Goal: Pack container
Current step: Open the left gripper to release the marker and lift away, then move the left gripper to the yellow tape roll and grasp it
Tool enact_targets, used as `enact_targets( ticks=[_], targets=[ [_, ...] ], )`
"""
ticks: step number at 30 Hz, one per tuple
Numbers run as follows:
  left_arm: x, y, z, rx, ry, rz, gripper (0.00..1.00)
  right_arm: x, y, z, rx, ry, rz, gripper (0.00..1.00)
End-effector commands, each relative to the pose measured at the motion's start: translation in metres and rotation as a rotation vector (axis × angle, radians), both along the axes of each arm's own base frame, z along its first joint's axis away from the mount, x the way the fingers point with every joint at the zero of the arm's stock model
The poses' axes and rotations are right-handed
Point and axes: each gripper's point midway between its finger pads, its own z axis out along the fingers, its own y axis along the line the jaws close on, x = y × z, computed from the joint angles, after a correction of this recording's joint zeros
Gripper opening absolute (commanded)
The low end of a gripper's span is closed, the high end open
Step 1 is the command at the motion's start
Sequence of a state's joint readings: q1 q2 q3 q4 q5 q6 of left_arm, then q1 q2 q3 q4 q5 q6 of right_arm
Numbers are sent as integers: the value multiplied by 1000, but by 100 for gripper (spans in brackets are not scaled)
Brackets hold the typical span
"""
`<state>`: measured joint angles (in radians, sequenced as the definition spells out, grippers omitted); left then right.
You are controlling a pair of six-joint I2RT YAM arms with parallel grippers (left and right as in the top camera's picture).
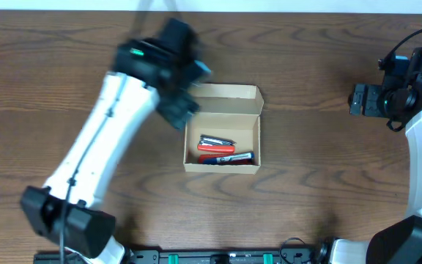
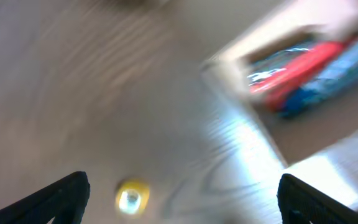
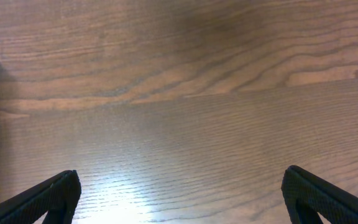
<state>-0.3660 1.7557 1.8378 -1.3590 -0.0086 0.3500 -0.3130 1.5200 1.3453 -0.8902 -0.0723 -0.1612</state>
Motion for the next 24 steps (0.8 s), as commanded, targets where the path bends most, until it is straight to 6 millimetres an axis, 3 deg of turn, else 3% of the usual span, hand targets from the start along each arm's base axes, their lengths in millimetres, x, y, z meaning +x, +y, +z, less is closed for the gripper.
enact_targets(
  ticks=[1, 6, 11, 15, 21, 24],
  targets=[
    [4, 76, 18, -38, -33, 421, 95, 0, 2, 4, 9, -16, -9, 99],
    [-10, 113, 19, -110, -50, 546, 95, 1, 2, 5, 11, -22, -7, 99],
    [-30, 128, -1, -95, -158, 673, 95, 1, 2, 5, 11, -22, -7, 99],
    [-45, 127, -38, -136, -194, 726, 95, 1, 2, 5, 11, -22, -7, 99],
    [-66, 129, -108, -95, -86, 752, 95, 1, 2, 5, 11, -23, -7, 99],
    [-71, 130, -129, -76, -37, 773, 95, 2, 2, 5, 15, -26, -9, 99]
  ],
)
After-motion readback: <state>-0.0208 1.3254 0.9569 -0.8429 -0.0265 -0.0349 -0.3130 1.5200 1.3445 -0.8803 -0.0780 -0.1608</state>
